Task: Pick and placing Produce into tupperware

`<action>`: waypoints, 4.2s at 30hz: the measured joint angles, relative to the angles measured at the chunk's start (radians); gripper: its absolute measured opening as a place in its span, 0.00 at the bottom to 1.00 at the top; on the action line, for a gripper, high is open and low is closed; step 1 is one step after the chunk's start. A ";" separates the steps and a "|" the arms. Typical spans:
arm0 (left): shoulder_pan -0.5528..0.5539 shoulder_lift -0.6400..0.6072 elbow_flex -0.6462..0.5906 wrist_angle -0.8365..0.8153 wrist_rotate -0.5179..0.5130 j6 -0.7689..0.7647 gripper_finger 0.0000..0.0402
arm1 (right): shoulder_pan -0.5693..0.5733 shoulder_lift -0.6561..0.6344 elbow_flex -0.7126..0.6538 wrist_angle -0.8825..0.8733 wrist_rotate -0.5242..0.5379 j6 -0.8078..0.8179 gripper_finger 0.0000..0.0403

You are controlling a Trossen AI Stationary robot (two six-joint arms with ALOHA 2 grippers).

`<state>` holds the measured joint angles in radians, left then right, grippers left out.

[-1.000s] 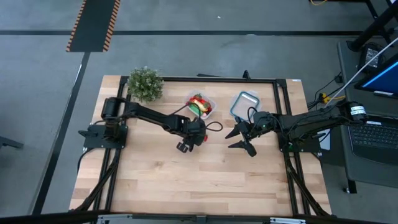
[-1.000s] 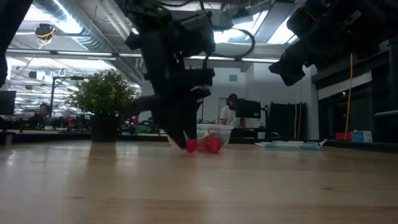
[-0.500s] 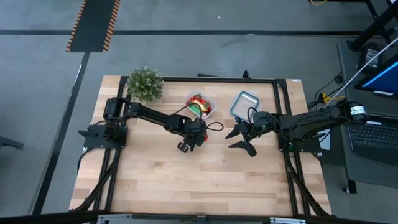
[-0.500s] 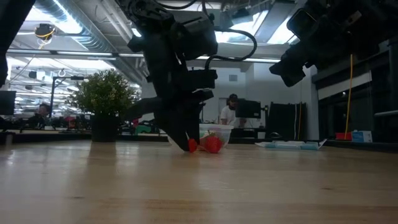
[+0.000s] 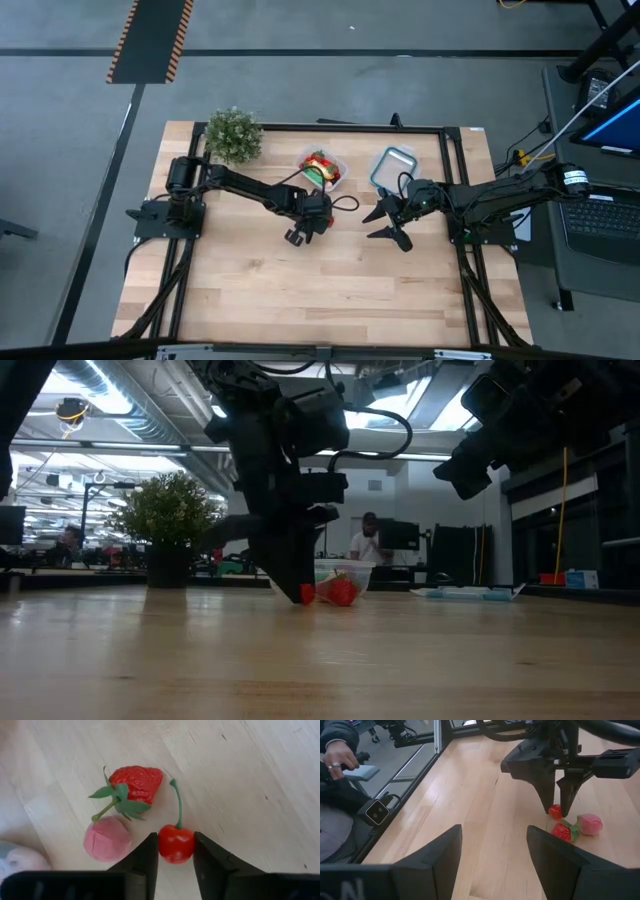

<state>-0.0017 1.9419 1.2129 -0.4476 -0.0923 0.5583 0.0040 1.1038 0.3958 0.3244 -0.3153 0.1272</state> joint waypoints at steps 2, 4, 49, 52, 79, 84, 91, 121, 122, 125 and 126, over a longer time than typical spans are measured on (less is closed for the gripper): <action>0.000 -0.001 0.000 -0.006 -0.002 -0.003 0.21 | 0.000 0.000 0.000 0.000 0.000 0.000 0.56; 0.000 -0.002 0.000 -0.008 -0.002 -0.006 0.21 | 0.000 0.000 0.000 0.000 0.000 0.000 0.56; 0.081 -0.523 -0.366 0.293 0.141 -0.266 0.21 | 0.000 0.000 0.000 -0.023 0.000 -0.004 0.56; 0.089 -0.564 -0.478 0.483 0.193 -0.299 0.21 | 0.000 0.000 0.000 -0.022 0.000 -0.004 0.56; 0.133 -0.566 -0.817 1.242 0.224 -0.453 0.21 | 0.000 0.000 0.000 0.009 0.000 -0.004 0.56; 0.132 -0.566 -0.817 1.256 0.147 -0.455 0.21 | 0.000 0.000 0.000 0.009 0.000 -0.004 0.56; 0.132 -0.566 -0.817 1.251 0.029 -0.482 0.21 | 0.000 0.000 0.000 0.008 0.008 -0.004 0.56; 0.335 -0.494 -0.547 0.781 -0.004 -0.523 0.21 | 0.000 0.000 0.000 0.007 0.011 -0.031 0.56; 0.347 -0.468 -0.515 0.756 -0.004 -0.522 0.21 | 0.000 0.000 0.000 0.006 0.011 -0.031 0.56; 0.381 -0.397 -0.425 0.634 -0.005 -0.521 0.21 | 0.000 0.000 0.000 0.005 0.011 -0.031 0.56; 0.389 -0.370 -0.392 0.599 -0.004 -0.518 0.21 | 0.000 0.000 0.000 0.003 0.011 -0.031 0.56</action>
<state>0.3875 1.5719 0.8210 0.1514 -0.0963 0.0401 0.0044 1.1042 0.3958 0.3269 -0.3042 0.0967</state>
